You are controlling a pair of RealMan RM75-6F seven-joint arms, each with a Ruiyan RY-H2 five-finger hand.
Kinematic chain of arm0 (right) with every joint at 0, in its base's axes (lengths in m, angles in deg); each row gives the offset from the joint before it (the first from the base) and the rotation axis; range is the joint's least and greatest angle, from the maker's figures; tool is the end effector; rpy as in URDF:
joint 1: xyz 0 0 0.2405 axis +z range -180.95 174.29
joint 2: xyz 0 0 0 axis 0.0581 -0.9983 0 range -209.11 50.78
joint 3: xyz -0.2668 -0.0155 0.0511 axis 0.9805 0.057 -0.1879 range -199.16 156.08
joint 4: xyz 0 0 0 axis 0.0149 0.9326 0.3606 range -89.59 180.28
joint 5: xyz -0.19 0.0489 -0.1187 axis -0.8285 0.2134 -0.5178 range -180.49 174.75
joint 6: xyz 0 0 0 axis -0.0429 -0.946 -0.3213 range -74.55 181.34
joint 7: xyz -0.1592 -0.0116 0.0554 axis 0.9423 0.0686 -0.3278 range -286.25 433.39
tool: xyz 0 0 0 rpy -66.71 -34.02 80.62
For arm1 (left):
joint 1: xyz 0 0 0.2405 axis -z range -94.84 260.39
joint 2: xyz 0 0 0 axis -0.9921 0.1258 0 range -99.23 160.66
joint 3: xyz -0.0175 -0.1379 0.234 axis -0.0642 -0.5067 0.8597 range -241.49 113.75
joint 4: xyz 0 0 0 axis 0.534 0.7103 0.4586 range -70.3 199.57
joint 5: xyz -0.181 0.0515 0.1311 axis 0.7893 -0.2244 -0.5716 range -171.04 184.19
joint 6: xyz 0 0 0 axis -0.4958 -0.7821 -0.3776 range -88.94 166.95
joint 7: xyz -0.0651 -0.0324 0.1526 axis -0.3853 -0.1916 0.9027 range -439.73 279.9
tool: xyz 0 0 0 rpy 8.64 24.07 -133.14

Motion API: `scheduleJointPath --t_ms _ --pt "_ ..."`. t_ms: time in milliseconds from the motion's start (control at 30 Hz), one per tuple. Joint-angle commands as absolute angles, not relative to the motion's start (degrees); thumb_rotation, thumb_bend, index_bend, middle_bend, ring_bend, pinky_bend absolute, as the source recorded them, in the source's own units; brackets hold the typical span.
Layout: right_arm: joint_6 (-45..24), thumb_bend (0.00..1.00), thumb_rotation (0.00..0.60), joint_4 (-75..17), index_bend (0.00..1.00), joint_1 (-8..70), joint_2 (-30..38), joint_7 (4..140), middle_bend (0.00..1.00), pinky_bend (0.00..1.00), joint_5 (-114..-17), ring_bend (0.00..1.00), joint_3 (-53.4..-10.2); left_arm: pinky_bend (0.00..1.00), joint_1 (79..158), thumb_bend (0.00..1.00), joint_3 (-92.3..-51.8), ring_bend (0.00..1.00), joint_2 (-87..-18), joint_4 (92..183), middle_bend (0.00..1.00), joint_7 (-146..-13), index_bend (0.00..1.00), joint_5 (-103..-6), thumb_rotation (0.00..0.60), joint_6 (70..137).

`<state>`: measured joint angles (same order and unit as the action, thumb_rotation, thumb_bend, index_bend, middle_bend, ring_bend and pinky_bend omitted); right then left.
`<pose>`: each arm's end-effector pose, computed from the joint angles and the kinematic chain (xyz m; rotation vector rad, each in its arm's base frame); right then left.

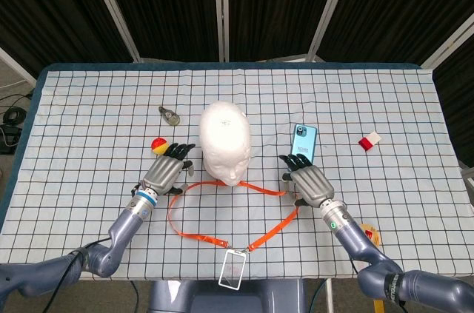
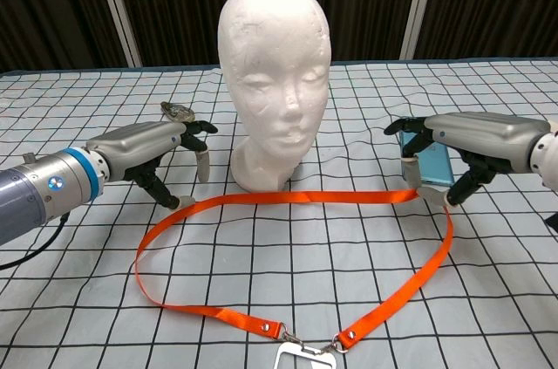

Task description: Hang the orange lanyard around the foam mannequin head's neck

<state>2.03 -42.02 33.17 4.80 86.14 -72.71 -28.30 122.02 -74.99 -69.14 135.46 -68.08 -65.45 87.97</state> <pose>-0.1964 -0.3471 -0.0382 1.9278 -1.0680 0.8635 -0.1714 0.3705 -0.1068 -1.9237 -1.0484 -0.9170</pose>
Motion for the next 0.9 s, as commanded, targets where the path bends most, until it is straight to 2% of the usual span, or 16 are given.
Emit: scheduleJointPath --t_ms 33,367,900 --pt "2.1 0.44 0.600 -41.9 0.74 33.2 4.9 86.0 0.05 0.00 -72.8 0.00 -28.2 0.00 122.6 0.34 -74.4 0.00 -70.3 134.3 0.00 -69.5 0.48 -65.9 0.600 87.5" --pt "1.8 0.44 0.600 -41.8 0.74 33.3 4.6 85.8 0.05 0.00 -73.1 0.00 -28.0 0.00 123.5 0.35 -74.1 0.00 -72.1 132.8 0.00 -71.1 0.49 -66.1 0.600 87.6" --pt "1.1 0.44 0.600 -42.0 0.75 33.1 4.3 84.8 0.06 0.00 -73.6 0.00 -27.7 0.00 122.6 0.35 -74.3 0.00 -71.4 136.5 0.00 -71.8 0.48 -64.4 0.600 90.1"
